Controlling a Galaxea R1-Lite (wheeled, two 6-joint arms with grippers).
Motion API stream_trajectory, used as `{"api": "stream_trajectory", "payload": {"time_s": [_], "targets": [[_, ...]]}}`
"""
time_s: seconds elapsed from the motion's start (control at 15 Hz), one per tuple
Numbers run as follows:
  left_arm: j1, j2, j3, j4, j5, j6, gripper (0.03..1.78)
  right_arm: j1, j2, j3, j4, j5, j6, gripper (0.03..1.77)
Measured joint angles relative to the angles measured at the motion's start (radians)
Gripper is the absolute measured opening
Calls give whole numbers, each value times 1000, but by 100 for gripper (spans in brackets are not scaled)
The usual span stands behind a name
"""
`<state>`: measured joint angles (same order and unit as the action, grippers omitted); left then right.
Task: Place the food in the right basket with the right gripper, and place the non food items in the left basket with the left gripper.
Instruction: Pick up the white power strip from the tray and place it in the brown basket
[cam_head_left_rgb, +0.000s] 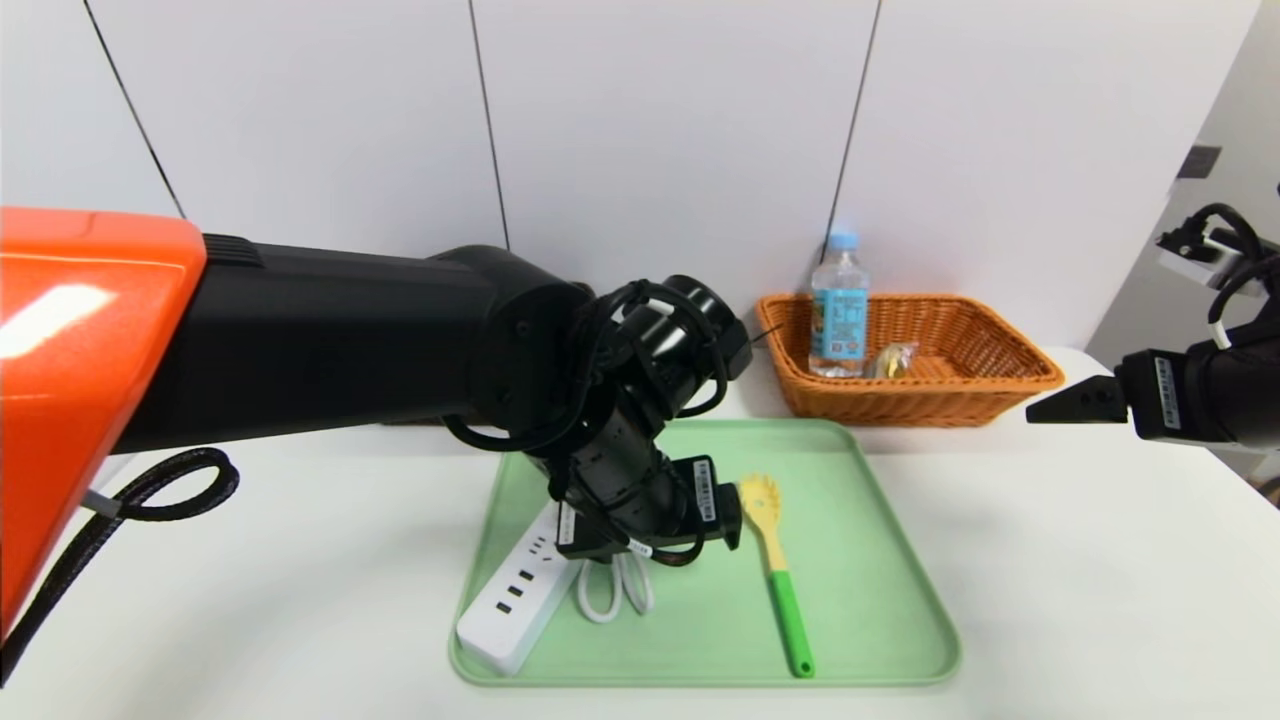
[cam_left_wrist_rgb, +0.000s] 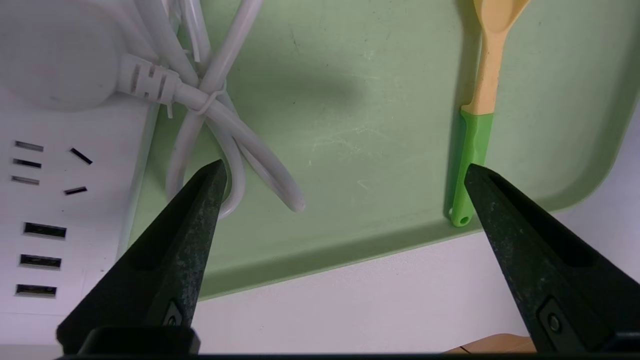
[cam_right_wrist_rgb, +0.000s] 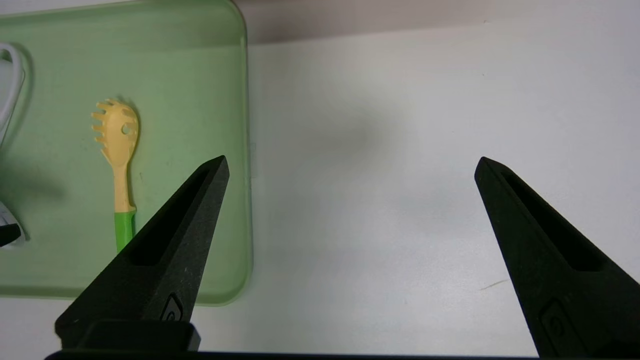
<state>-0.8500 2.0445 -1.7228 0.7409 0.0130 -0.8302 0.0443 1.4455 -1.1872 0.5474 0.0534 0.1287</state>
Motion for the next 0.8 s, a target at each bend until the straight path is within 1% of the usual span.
{"api": "stream_trajectory", "payload": {"time_s": [0.4, 0.67, 0.8], "targets": [[0, 3, 2, 5, 3, -8, 169, -1, 0, 12, 0, 0, -16, 170], [-1, 5, 2, 10, 7, -7, 169, 0, 3, 26, -1, -1, -91, 170], [-2, 9, 2, 14, 11, -5, 169, 0, 3, 27, -6, -3, -108, 170]]}}
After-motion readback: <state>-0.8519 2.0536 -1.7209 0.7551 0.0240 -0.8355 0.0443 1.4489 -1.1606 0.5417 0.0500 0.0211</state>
